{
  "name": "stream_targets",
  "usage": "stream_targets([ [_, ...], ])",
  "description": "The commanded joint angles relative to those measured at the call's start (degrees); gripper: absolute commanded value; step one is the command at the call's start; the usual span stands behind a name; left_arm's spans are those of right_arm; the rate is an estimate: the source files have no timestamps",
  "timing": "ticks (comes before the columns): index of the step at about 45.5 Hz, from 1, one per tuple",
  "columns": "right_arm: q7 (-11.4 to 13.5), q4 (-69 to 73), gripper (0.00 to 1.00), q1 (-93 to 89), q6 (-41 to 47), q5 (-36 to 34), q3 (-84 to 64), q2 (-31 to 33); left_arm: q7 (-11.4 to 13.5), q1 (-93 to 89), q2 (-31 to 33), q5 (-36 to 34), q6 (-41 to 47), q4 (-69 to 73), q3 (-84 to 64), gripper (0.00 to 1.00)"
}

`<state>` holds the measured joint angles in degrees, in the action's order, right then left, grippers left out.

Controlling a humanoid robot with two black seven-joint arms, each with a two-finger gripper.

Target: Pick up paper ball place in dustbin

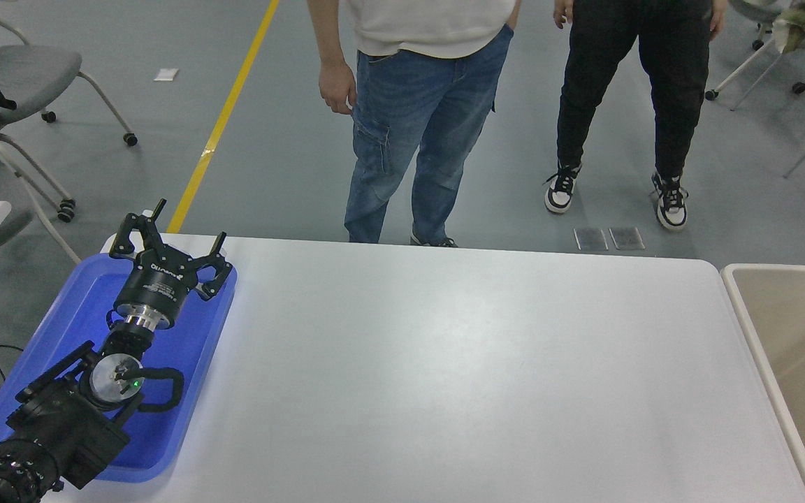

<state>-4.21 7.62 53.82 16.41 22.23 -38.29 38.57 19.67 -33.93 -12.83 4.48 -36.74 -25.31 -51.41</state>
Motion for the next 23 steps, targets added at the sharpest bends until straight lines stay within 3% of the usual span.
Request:
stream_targets([
  [1, 1.22, -3.04, 0.00, -8.64, -7.00, -6.14, 0.24, -3.67, -0.07, 0.00, 0.00, 0.01, 0.00, 0.00, -0.01, 1.00],
  [9, 1.65, -4.54, 0.00, -12.86, -9.90, -9.57, 0.32, -6.40, 0.02, 0.00, 0.00, 0.01, 0.00, 0.00, 0.08, 1.00],
  [15, 3.24, -4.54, 0.00, -14.62, -12.80, -9.67, 1.55, -7.37, -0.07, 0.00, 0.00, 0.01, 0.00, 0.00, -0.01, 1.00],
  [23, 3.50, -4.54, 0.00, -14.89, -13.15, -9.75, 2.61, -7.37, 0.02, 0.00, 0.00, 0.01, 0.00, 0.00, -0.01, 1.00],
])
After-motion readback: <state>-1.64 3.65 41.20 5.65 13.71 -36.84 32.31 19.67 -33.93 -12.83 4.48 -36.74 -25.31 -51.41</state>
